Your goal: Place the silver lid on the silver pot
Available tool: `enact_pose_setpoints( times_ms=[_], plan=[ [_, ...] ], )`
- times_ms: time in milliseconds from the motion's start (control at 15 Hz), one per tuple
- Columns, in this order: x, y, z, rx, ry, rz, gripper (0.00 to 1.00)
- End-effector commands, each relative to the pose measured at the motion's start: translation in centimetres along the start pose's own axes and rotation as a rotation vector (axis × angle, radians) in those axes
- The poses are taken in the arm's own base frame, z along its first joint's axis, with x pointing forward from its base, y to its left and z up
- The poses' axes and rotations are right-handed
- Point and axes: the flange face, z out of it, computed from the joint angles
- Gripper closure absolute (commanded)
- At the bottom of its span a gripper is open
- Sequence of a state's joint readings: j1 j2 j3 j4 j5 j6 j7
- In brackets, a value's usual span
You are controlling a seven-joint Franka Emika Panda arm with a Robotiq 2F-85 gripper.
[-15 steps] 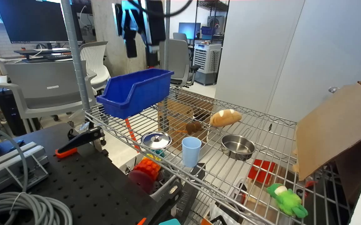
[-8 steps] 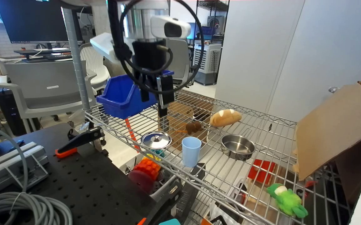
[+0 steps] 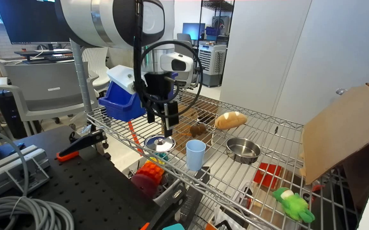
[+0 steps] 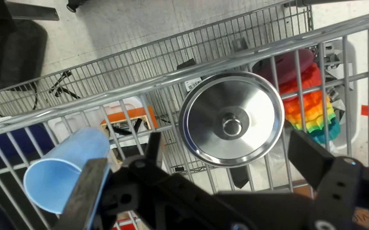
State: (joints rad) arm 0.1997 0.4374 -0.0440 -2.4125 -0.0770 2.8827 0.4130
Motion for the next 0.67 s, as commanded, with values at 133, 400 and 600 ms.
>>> enact_pose_setpoints(
  times_ms=[133, 400, 600],
  plan=[
    [1.2, -2.3, 2.1, -0.024, -0.035, 0.009, 0.0],
    [1.9, -2.6, 3.4, -0.038, -0.029, 0.014, 0.0],
    [2.1, -2.9, 4.1, -0.042, -0.039, 0.02, 0.02]
  ],
)
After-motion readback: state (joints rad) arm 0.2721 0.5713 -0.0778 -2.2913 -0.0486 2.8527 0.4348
